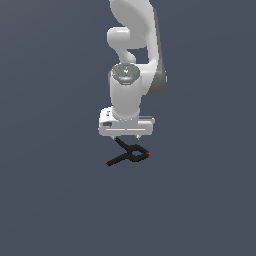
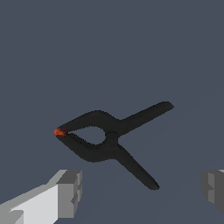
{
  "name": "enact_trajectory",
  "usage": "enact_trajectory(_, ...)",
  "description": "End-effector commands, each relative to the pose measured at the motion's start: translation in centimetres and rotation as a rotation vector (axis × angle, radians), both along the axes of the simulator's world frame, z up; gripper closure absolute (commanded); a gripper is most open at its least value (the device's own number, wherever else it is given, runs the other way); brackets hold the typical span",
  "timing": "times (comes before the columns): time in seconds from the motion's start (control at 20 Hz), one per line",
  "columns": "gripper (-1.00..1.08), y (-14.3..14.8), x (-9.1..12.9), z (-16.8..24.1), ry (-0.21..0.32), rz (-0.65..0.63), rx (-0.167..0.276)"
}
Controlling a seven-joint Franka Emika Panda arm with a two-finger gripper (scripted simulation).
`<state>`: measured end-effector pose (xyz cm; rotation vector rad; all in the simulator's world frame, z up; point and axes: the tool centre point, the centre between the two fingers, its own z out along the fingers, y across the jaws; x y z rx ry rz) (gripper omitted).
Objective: Pick up the object and move it to a goal position.
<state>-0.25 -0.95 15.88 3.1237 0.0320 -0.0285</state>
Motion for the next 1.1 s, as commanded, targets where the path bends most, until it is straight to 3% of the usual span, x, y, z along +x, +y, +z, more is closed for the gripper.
enact_trajectory(0.0,-0.20,0.0,0.0,0.0,0.000,0.000,0.000)
enact_trajectory(0.5,-0.20,0.5,0.4,0.6,-0.011,0.024,0.007)
enact_trajectory(1.05,-0.20,-0.1,-0.5,-1.1,0.021,0.127,-0.016)
